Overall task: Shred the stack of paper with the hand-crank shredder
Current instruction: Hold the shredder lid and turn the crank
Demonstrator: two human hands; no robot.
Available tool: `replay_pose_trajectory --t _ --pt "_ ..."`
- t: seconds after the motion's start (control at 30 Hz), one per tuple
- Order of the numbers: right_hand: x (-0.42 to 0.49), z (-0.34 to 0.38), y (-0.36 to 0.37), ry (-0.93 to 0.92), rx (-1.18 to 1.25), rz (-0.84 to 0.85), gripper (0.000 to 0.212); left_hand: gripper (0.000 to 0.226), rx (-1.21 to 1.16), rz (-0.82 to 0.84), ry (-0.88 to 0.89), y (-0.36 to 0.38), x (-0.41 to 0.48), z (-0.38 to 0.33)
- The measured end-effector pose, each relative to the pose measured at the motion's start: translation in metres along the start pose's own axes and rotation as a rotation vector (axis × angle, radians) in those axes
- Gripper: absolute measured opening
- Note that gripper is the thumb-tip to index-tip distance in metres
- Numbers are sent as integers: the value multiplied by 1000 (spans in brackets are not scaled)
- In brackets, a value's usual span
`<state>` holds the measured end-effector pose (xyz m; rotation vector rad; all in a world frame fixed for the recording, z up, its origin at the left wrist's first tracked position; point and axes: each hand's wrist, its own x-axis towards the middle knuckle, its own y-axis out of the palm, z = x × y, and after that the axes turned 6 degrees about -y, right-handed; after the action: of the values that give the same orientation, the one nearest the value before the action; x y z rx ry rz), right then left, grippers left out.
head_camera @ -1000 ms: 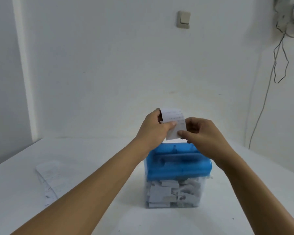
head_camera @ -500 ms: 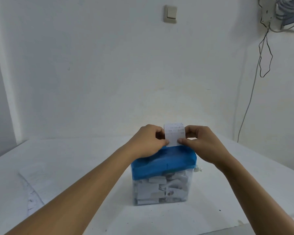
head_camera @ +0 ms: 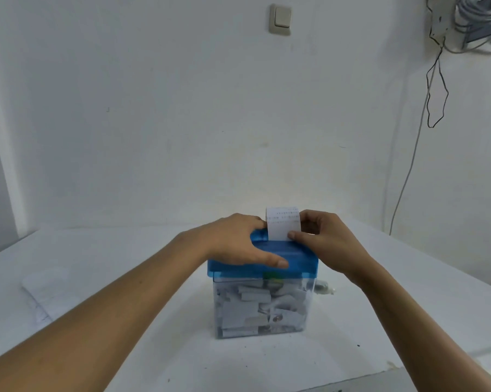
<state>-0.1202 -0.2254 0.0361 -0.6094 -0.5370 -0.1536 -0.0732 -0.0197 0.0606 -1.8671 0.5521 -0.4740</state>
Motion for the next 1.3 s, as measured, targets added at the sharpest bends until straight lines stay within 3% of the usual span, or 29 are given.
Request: replay_pose_trajectory --t 0.4,0.67,0.87,1.03,1.1,1.17,1.3 --pt "0 -9 22 0 -53 -34 18 82 143 86 -28 10 8 2" --pt "-18 -13 23 -15 -57 -66 11 88 206 37 -20 19 3 1" --pt "-14 -1 3 44 -137 18 14 87 149 73 -7 15 2 6" --pt "-16 3 0 105 -158 44 28 50 64 -32 -133 10 10 -12" --pt "-17 0 1 105 -148 27 29 32 -88 -116 -150 15 12 -16" --pt "-17 0 2 101 -150 8 24 31 -278 -191 -162 23 11 -17" --pt "-18 9 2 97 -203 32 15 22 -159 -300 -157 35 0 -18"
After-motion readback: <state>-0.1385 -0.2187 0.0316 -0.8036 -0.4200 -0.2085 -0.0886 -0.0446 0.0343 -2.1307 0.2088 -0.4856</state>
